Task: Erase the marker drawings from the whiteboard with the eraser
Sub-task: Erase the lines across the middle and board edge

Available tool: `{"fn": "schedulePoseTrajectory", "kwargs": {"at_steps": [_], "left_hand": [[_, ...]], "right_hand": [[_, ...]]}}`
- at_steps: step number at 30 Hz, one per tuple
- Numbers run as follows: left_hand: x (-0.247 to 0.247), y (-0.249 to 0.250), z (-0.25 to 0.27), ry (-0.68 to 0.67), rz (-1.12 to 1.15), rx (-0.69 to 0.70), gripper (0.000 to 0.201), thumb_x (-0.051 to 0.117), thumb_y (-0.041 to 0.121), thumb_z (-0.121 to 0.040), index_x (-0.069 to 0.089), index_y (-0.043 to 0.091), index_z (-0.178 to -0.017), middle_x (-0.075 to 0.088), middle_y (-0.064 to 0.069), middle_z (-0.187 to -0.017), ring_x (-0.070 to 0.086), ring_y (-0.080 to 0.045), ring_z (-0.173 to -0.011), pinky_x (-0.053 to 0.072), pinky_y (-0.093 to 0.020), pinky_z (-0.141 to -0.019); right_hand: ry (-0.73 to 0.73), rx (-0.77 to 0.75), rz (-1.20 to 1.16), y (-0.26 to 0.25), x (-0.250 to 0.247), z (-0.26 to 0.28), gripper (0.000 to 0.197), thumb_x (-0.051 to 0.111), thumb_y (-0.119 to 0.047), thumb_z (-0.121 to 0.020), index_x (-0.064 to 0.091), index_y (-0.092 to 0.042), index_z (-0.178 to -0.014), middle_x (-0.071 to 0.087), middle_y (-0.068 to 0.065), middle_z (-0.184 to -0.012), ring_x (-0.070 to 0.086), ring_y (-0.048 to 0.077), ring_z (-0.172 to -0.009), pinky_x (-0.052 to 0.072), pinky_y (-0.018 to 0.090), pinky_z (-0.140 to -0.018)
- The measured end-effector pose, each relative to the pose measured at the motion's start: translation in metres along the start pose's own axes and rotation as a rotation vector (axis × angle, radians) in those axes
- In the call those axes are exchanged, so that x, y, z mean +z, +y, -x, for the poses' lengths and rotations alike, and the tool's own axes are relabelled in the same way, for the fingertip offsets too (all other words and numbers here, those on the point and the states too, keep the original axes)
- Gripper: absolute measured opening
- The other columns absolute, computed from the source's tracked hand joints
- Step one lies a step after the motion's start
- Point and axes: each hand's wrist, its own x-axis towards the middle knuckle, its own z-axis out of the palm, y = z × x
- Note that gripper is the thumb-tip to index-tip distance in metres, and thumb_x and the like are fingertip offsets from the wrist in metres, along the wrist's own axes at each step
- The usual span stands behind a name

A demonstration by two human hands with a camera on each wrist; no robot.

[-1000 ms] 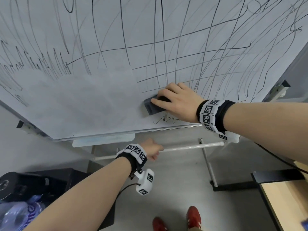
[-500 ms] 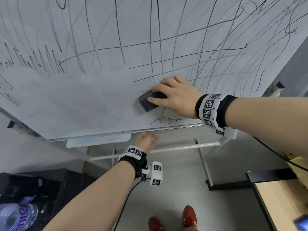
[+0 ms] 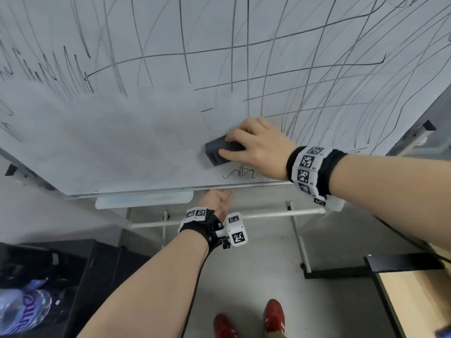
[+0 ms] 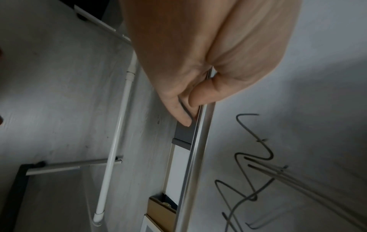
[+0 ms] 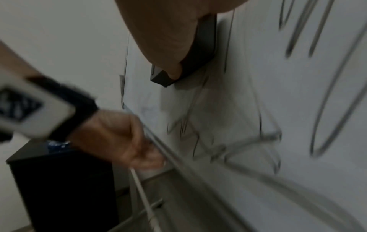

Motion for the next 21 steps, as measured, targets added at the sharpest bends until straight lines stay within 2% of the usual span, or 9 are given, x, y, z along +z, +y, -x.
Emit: {"fn": "schedulePoseTrajectory", "kwargs": {"at_steps": [4, 6, 8, 10, 12, 14, 16, 18, 21], "left_hand": [[-0.003, 0.001, 0.003, -0.059, 0.032, 0.057, 0.067, 0.01, -0.028, -0.081, 0.04, -0.007, -0.137, 0.036, -0.021, -0.152, 0.034, -0.033, -0.143, 0.041, -0.041, -0.107], [-0.004, 0.002, 0.006, -0.1, -0.033, 0.072, 0.055, 0.02, -0.024, -0.089, 0.043, -0.001, -0.133, 0.038, -0.022, -0.152, 0.041, -0.032, -0.14, 0.045, -0.038, -0.105], [-0.008, 0.002, 0.004, -0.121, -0.068, 0.055, 0.05, 0.028, -0.017, -0.095, 0.038, -0.002, -0.141, 0.038, -0.022, -0.152, 0.042, -0.031, -0.138, 0.047, -0.035, -0.103], [-0.013, 0.004, 0.0, -0.166, -0.02, 0.019, 0.05, 0.025, -0.015, -0.096, 0.035, -0.004, -0.143, 0.042, -0.018, -0.149, 0.04, -0.029, -0.14, 0.049, -0.036, -0.103], [-0.016, 0.004, 0.002, -0.226, 0.031, -0.002, 0.058, 0.013, -0.023, -0.09, 0.042, -0.001, -0.134, 0.049, -0.015, -0.139, 0.04, -0.028, -0.139, 0.046, -0.041, -0.099], [-0.018, 0.004, 0.0, -0.233, 0.071, -0.016, 0.068, 0.007, -0.028, -0.079, 0.05, -0.001, -0.123, 0.053, -0.017, -0.133, 0.047, -0.031, -0.131, 0.04, -0.045, -0.108], [-0.015, 0.004, 0.0, -0.223, -0.02, -0.005, 0.048, 0.019, -0.026, -0.082, 0.055, -0.003, -0.106, 0.054, -0.02, -0.125, 0.057, -0.028, -0.115, 0.037, -0.046, -0.113], [-0.008, 0.007, 0.001, -0.131, -0.094, 0.004, 0.03, 0.032, -0.022, -0.086, 0.054, -0.002, -0.092, 0.054, -0.02, -0.114, 0.059, -0.025, -0.098, 0.04, -0.045, -0.111], [0.002, 0.009, 0.001, -0.051, -0.025, 0.027, 0.031, 0.031, -0.025, -0.083, 0.052, -0.004, -0.09, 0.05, -0.026, -0.121, 0.056, -0.033, -0.112, 0.04, -0.045, -0.111]], "right_hand": [[-0.078, -0.005, -0.042, -0.016, 0.037, 0.028, 0.04, 0.056, -0.007, -0.084, 0.066, -0.02, -0.12, 0.061, 0.012, -0.113, 0.044, 0.032, -0.099, 0.044, 0.042, -0.074], [-0.104, -0.024, -0.049, -0.024, 0.052, 0.037, 0.038, 0.052, -0.007, -0.085, 0.066, -0.02, -0.118, 0.061, 0.011, -0.109, 0.048, 0.033, -0.098, 0.045, 0.042, -0.073], [-0.134, -0.027, -0.046, -0.031, 0.062, 0.043, 0.038, 0.046, -0.008, -0.087, 0.066, -0.02, -0.117, 0.061, 0.011, -0.107, 0.051, 0.033, -0.096, 0.045, 0.042, -0.072], [-0.146, -0.015, -0.036, -0.036, 0.068, 0.047, 0.037, 0.045, -0.008, -0.088, 0.067, -0.02, -0.115, 0.061, 0.009, -0.105, 0.051, 0.033, -0.095, 0.044, 0.041, -0.072], [-0.175, -0.023, -0.027, -0.04, 0.068, 0.05, 0.034, 0.044, -0.008, -0.088, 0.068, -0.02, -0.11, 0.06, 0.009, -0.104, 0.052, 0.033, -0.095, 0.044, 0.04, -0.072], [-0.209, -0.029, -0.027, -0.042, 0.065, 0.054, 0.034, 0.042, -0.009, -0.088, 0.068, -0.02, -0.106, 0.06, 0.008, -0.104, 0.054, 0.033, -0.097, 0.045, 0.04, -0.073], [-0.231, -0.02, -0.048, -0.039, 0.057, 0.056, 0.036, 0.043, -0.007, -0.085, 0.068, -0.019, -0.109, 0.059, 0.01, -0.106, 0.053, 0.034, -0.098, 0.045, 0.042, -0.074], [-0.224, 0.005, -0.076, -0.027, 0.042, 0.053, 0.037, 0.055, -0.009, -0.083, 0.065, -0.019, -0.117, 0.059, 0.012, -0.109, 0.052, 0.036, -0.098, 0.046, 0.045, -0.075], [-0.118, 0.092, -0.086, 0.006, 0.0, 0.038, 0.038, 0.065, -0.021, -0.088, 0.062, -0.019, -0.126, 0.058, 0.014, -0.116, 0.049, 0.035, -0.099, 0.045, 0.047, -0.074]]}}
